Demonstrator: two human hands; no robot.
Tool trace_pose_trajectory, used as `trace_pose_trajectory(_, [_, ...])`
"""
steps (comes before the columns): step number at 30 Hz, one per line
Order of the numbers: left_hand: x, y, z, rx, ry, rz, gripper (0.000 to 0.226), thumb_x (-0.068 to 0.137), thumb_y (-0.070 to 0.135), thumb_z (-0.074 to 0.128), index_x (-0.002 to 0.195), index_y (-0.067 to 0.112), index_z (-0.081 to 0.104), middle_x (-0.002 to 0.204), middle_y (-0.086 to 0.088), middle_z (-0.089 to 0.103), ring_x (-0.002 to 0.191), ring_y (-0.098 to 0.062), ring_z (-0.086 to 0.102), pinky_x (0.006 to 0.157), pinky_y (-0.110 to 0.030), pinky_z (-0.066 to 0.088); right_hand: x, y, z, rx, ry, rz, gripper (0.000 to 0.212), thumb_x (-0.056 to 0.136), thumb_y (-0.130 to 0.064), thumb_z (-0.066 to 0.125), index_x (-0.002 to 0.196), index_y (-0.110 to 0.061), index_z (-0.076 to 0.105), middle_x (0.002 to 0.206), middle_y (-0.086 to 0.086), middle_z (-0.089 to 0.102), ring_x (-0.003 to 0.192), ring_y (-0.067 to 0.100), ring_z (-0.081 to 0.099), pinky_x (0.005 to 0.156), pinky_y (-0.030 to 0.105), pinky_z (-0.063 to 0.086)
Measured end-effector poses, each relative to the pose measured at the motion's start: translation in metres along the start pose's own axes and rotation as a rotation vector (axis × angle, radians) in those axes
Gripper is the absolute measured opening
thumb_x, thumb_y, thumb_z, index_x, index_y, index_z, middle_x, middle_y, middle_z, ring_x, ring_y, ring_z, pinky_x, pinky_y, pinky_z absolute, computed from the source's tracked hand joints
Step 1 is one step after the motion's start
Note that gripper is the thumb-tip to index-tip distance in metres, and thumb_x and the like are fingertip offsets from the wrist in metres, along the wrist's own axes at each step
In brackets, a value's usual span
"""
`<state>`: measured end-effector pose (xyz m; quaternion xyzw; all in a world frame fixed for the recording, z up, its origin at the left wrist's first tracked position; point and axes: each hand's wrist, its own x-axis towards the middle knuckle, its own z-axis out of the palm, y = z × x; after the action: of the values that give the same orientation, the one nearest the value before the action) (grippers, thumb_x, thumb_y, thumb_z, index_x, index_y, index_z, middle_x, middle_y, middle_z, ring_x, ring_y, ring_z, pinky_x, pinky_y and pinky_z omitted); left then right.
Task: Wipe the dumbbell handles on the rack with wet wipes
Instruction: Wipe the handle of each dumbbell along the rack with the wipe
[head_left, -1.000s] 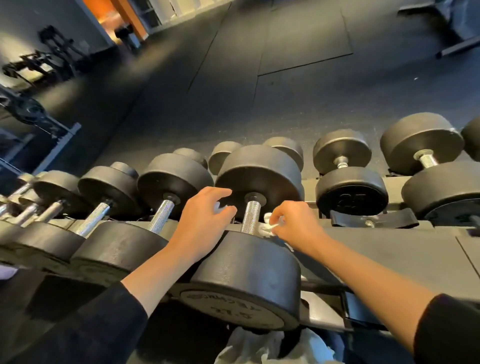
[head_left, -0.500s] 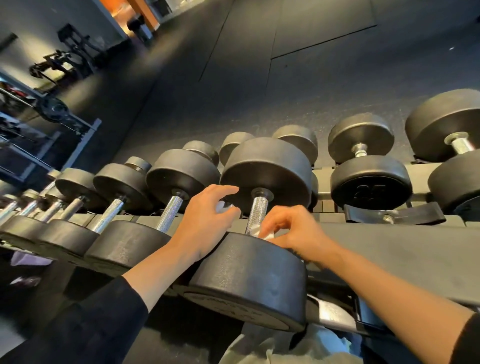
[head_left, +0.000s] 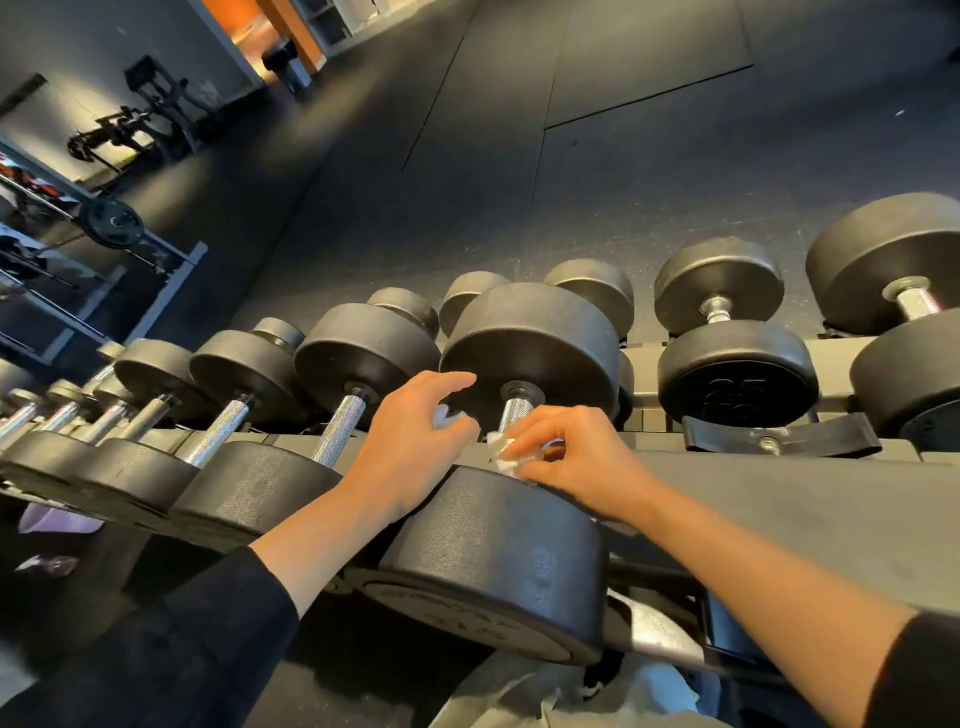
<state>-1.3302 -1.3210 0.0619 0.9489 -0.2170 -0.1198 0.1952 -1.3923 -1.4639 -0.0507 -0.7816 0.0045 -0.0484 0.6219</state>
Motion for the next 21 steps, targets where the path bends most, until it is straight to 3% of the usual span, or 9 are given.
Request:
trace_pose_trajectory(3, [0.000,0.000,0.001,0.015,-0.019,0.019,0.041,0.093,0.021,0.054,0.133,0.031,0.049,0.136,0.013,0.046,0.109,0.004,0.035,0.092,-0.018,0.028,-0.004,-0.005,-0.002,0.045,-0.122,0.008,0.018,0.078,-0.013,0.075,0.095,-0.016,0.076,0.103,-0.012,0.067,0.101,-0.002,0.060,0.084,0.013,0.050])
trace_pose_trajectory(5, [0.001,-0.001,0.000,-0.010,-0.060,0.028,0.041,0.094,0.021,0.054,0.133,0.031,0.048,0.138,0.012,0.043,0.115,0.001,0.038,0.101,-0.022,0.032,-0.006,-0.009,-0.004,0.049,-0.121,0.024,0.017,0.078,-0.014,0.075,0.094,-0.017,0.076,0.102,-0.011,0.069,0.100,-0.001,0.061,0.087,0.017,0.050])
trace_pose_trajectory(7, [0.004,-0.001,-0.001,-0.023,-0.109,0.066,0.042,0.093,0.023,0.056,0.133,0.032,0.047,0.140,0.010,0.042,0.121,-0.008,0.044,0.107,-0.031,0.036,-0.008,-0.013,-0.010,0.067,0.006,0.042,0.018,0.076,-0.010,0.076,0.091,-0.020,0.076,0.100,-0.010,0.071,0.098,0.002,0.063,0.089,0.023,0.052])
trace_pose_trajectory(11, [0.021,0.011,0.000,0.012,-0.128,0.236,0.046,0.093,0.027,0.058,0.137,0.027,0.044,0.142,0.009,0.042,0.129,-0.009,0.039,0.100,-0.018,0.027,-0.015,-0.026,-0.039,0.067,0.240,0.096,0.021,0.075,-0.001,0.074,0.091,-0.015,0.075,0.098,-0.004,0.072,0.093,0.007,0.066,0.088,0.027,0.054])
trace_pose_trajectory(15, [0.036,0.040,0.007,-0.054,-0.156,0.377,0.047,0.092,0.027,0.058,0.138,0.025,0.045,0.141,0.007,0.044,0.127,-0.011,0.043,0.101,-0.021,0.030,-0.031,-0.041,-0.067,0.010,0.377,0.117,0.022,0.072,0.004,0.074,0.092,-0.006,0.075,0.096,0.006,0.073,0.091,0.015,0.068,0.087,0.029,0.054])
trace_pose_trajectory(18, [0.042,0.067,0.016,-0.111,-0.226,0.495,0.048,0.091,0.027,0.060,0.137,0.025,0.045,0.139,0.004,0.046,0.114,-0.017,0.055,0.101,-0.029,0.041,-0.050,-0.050,-0.084,-0.046,0.505,0.148,0.020,0.074,0.003,0.074,0.092,-0.006,0.075,0.094,0.007,0.073,0.090,0.021,0.068,0.087,0.035,0.055])
trace_pose_trajectory(21, [0.043,0.094,0.028,-0.139,-0.301,0.634,0.051,0.092,0.028,0.059,0.139,0.023,0.042,0.141,0.004,0.043,0.124,-0.014,0.046,0.102,-0.022,0.032,-0.075,-0.057,-0.098,-0.122,0.633,0.213,0.019,0.075,-0.002,0.075,0.090,-0.013,0.076,0.090,0.002,0.073,0.088,0.018,0.068,0.086,0.038,0.055])
